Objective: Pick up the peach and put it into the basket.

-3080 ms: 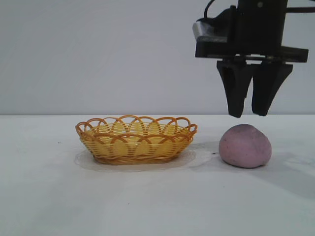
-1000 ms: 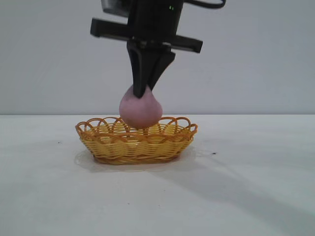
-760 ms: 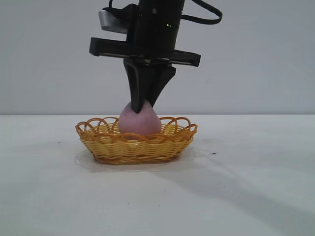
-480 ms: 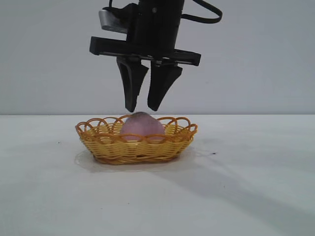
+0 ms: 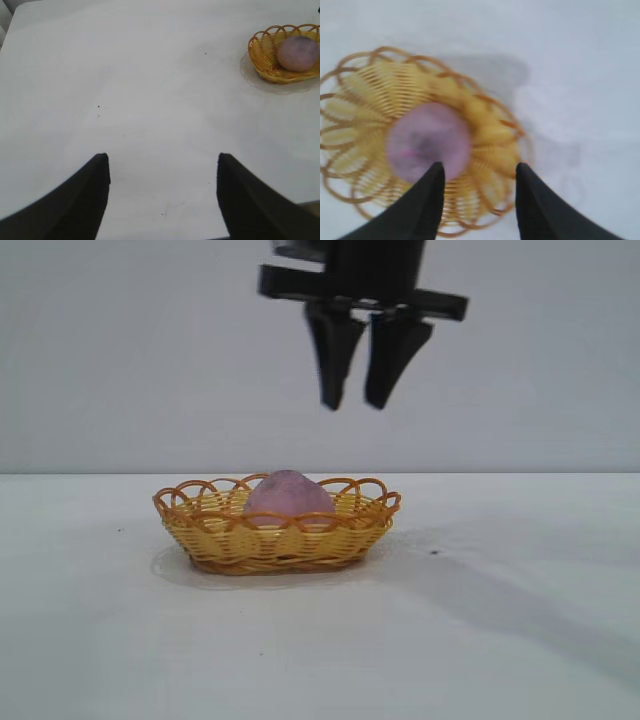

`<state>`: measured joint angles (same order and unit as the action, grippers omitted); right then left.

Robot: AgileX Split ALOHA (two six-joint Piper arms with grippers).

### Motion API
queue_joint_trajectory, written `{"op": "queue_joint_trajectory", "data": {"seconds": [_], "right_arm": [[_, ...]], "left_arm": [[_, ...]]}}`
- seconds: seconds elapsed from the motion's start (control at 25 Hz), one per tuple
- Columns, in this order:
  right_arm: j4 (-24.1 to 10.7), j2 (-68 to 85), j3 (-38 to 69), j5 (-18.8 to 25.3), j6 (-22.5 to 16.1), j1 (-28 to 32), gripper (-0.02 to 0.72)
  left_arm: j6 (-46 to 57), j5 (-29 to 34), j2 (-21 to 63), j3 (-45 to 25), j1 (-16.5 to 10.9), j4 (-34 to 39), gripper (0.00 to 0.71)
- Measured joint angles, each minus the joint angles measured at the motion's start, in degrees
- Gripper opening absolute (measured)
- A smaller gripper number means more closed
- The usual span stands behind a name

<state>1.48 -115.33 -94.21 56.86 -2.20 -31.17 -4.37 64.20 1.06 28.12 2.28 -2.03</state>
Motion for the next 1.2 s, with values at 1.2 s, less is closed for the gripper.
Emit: {"op": "queue_joint_trajectory", "data": {"seconds": [1.2], "right_arm": [[-4.90,7.91,0.00,13.22,-0.11,26.33,0.287]], "left_arm": [[0.00,0.00,0.00,0.00,0.00,0.00,0.410]]}}
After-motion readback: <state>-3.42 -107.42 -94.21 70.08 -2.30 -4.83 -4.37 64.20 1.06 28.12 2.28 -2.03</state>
